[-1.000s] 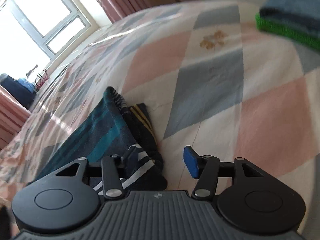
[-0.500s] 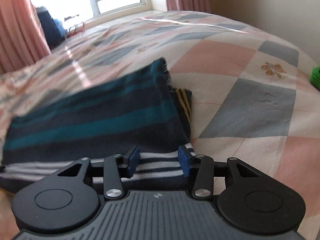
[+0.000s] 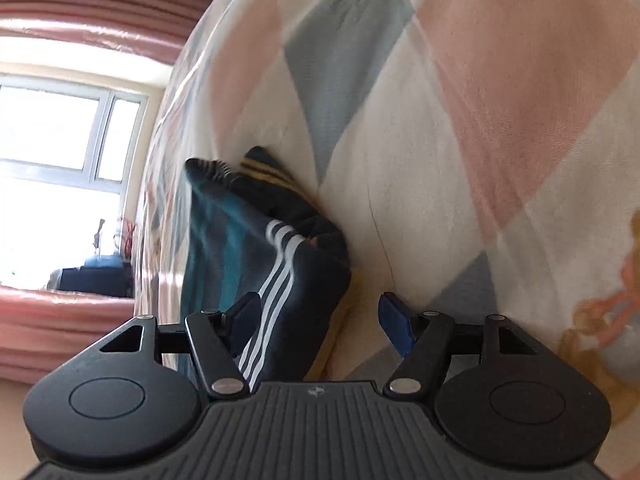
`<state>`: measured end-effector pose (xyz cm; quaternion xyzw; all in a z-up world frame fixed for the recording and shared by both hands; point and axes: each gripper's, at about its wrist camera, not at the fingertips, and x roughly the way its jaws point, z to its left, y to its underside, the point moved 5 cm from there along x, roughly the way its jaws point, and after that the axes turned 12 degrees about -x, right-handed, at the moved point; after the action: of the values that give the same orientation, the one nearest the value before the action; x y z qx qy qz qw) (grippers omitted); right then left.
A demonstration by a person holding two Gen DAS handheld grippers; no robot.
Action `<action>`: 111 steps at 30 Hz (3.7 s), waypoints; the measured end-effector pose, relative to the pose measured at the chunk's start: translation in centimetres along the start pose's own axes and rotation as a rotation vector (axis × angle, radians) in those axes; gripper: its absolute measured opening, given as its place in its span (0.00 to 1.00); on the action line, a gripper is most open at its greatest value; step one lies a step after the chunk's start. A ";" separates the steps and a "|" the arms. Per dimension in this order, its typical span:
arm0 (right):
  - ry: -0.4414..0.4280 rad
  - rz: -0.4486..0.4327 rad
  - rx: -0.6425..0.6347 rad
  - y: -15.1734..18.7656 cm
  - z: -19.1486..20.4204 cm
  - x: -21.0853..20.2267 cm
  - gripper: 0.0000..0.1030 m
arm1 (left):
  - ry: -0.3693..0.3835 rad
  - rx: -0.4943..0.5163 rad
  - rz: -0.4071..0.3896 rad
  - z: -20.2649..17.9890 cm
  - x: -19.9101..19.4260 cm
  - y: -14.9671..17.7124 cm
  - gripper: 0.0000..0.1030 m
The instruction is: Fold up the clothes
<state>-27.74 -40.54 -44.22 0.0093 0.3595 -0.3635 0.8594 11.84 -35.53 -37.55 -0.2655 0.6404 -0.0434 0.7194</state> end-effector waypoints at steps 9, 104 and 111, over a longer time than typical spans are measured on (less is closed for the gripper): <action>0.108 0.011 -0.040 -0.4 0.9 2.1 0.40 | 0.020 -0.008 0.020 -1.0 2.0 -0.4 0.40; -0.224 0.107 -1.486 18.1 26.9 9.0 0.51 | 0.527 -0.382 -0.234 13.6 3.6 -12.1 0.20; -0.138 0.081 -1.398 11.9 28.2 20.4 0.53 | 0.437 -0.365 -0.257 12.9 8.8 -11.1 0.17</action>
<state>6.74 -52.24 -38.98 -0.5550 0.4529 -0.0148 0.6976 28.66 -44.39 -40.09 -0.4535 0.7382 -0.0743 0.4938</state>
